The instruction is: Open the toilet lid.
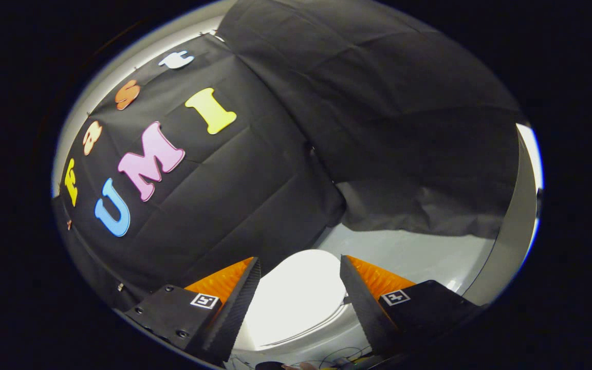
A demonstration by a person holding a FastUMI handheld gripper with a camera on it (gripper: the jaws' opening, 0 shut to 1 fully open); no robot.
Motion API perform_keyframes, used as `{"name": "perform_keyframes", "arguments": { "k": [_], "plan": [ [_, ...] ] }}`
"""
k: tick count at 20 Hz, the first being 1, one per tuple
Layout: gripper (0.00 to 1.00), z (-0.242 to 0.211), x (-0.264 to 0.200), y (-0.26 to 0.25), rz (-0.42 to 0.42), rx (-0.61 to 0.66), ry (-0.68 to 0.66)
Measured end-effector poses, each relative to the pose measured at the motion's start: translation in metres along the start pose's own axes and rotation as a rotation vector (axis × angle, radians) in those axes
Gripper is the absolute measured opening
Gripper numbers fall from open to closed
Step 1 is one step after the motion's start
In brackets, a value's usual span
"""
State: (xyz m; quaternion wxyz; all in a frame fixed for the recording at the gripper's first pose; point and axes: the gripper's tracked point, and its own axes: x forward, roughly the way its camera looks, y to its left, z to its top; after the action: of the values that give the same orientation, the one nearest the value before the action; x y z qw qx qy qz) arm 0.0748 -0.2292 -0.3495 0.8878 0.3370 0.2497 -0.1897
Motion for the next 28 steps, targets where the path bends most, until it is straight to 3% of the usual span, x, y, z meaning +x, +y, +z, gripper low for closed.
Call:
{"name": "perform_keyframes", "arguments": {
  "k": [9, 21, 24, 26, 27, 28],
  "plan": [
    [0.99, -0.102, 0.088, -0.104, -0.124, 0.238, 0.256],
    [0.97, -0.187, 0.153, -0.155, -0.061, 0.489, 0.428],
    [0.88, -0.190, 0.163, -0.152, -0.019, 0.531, 0.427],
    [0.76, -0.198, 0.167, -0.146, 0.017, 0.572, 0.443],
    [0.77, -0.205, 0.169, -0.144, 0.028, 0.585, 0.455],
    [0.68, -0.215, 0.172, -0.142, 0.039, 0.590, 0.470]
  ]
}}
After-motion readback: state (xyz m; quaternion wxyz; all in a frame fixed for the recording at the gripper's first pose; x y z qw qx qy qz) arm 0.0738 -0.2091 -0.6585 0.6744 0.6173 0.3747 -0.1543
